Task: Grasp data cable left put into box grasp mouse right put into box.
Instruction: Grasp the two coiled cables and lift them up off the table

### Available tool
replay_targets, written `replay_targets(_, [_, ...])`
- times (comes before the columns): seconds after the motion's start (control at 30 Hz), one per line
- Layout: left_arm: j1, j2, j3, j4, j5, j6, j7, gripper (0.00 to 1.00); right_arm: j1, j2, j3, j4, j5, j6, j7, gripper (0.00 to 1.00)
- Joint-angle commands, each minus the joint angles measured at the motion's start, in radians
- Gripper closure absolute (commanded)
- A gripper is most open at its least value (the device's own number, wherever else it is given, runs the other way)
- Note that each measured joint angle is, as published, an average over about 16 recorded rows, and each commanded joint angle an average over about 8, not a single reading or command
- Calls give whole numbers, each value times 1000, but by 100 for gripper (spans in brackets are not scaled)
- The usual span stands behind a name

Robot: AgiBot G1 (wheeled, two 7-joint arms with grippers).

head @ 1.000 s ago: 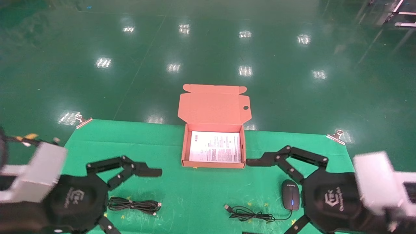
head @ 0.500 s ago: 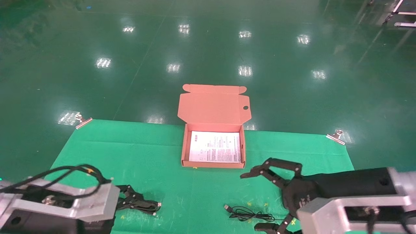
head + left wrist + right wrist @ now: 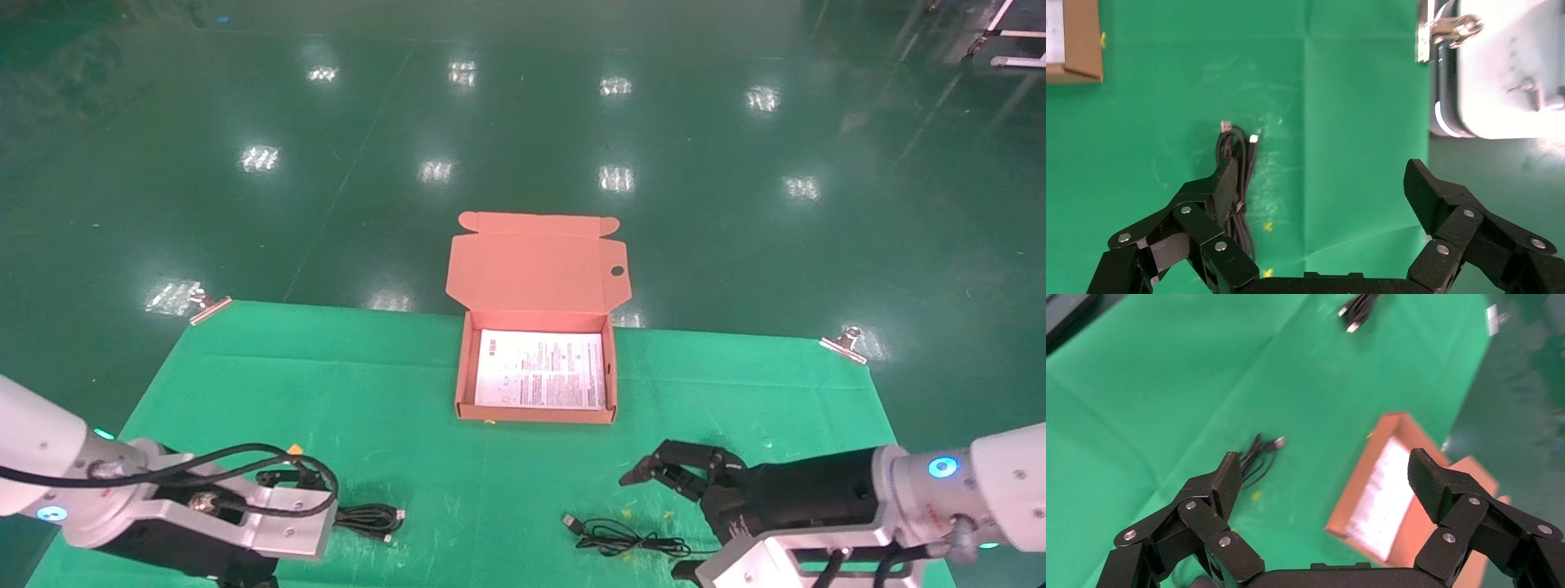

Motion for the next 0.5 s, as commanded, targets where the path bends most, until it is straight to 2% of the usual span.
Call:
replay_targets(0.03, [-11, 18, 30, 6, 47, -9, 2, 0, -3, -12, -21, 0, -53, 16, -9, 0])
replay_targets(0.5, [57, 115, 106, 54, 321, -205, -55, 0, -89, -82, -104, -35, -331, 167, 102, 0])
